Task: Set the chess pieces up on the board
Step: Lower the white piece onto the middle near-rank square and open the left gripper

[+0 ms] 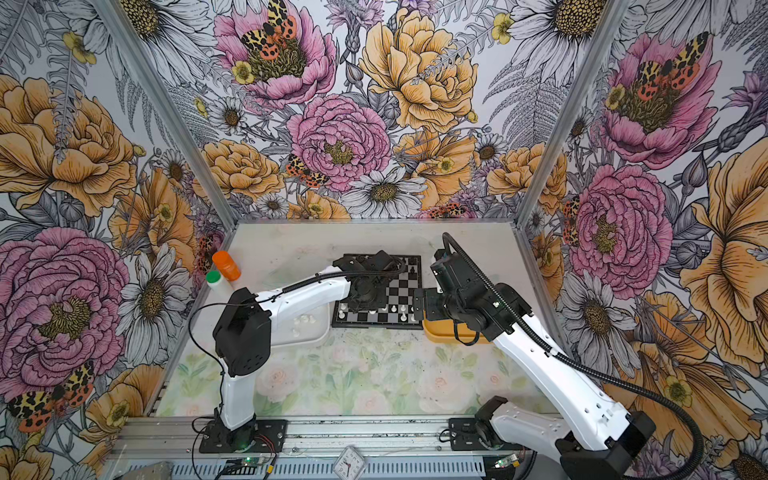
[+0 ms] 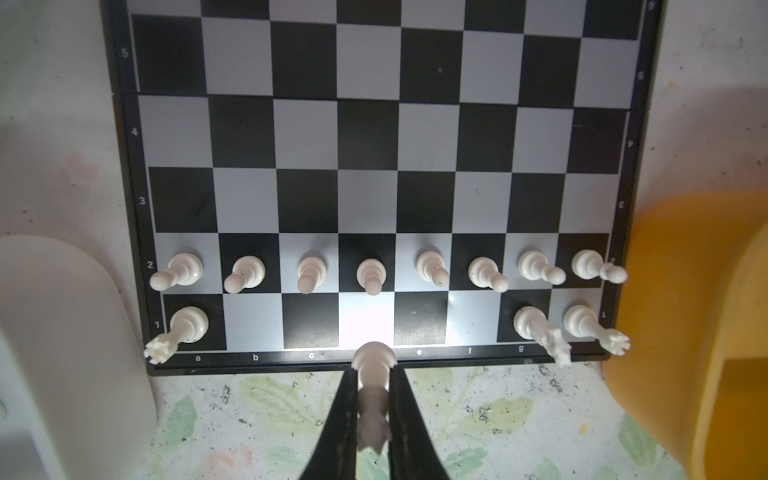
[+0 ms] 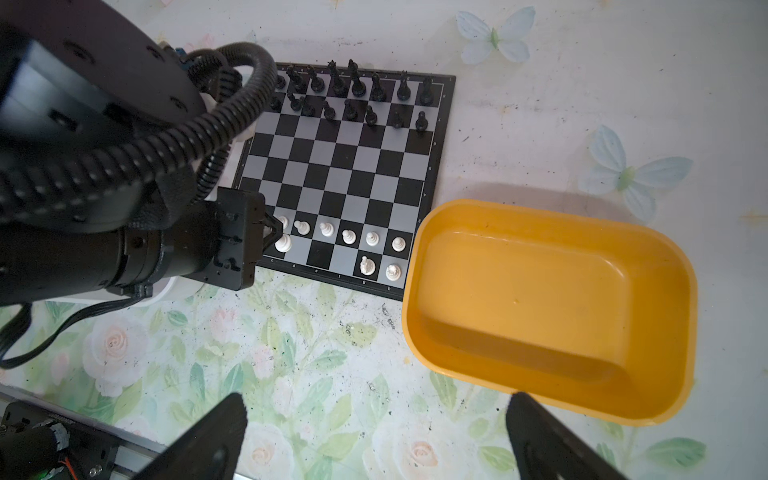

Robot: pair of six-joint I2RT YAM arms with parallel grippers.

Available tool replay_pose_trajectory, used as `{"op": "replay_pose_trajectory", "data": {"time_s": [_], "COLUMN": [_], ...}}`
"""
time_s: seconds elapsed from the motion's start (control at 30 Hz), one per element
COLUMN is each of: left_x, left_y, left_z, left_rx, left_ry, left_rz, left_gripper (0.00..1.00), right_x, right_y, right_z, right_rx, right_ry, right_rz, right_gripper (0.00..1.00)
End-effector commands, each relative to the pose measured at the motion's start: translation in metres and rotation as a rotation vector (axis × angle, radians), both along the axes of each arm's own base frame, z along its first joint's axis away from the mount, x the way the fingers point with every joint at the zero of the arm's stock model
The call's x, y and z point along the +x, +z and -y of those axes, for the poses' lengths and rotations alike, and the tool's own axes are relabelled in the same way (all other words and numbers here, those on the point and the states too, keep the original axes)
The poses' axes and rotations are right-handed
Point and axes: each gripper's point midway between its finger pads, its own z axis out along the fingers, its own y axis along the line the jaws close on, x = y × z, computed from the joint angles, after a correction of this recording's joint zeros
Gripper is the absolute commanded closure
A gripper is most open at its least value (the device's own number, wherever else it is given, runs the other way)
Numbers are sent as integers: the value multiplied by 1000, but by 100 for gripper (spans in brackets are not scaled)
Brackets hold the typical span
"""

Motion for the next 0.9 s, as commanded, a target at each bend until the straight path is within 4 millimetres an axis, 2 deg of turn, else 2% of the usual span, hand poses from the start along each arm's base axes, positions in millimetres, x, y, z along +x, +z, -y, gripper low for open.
{"op": "replay_pose_trajectory", "data": {"time_s": [0.0, 0.4, 0.87], "left_x": [3, 5, 4], "left_y": [-3, -21, -35], "left_z": [11, -2, -6], "left_rx": [-7, 72, 93], "left_ry": [15, 40, 44], "left_rz": [24, 50, 52], "left_gripper": [90, 90, 90], "right_x": [-2, -5, -6], "right_y": [1, 4, 4], "right_z": [7, 14, 17], "right_rx": [-20, -29, -37], "right_ry": [-6, -15, -17], "right_rz": [12, 15, 8], "right_gripper": [0, 0, 0]}}
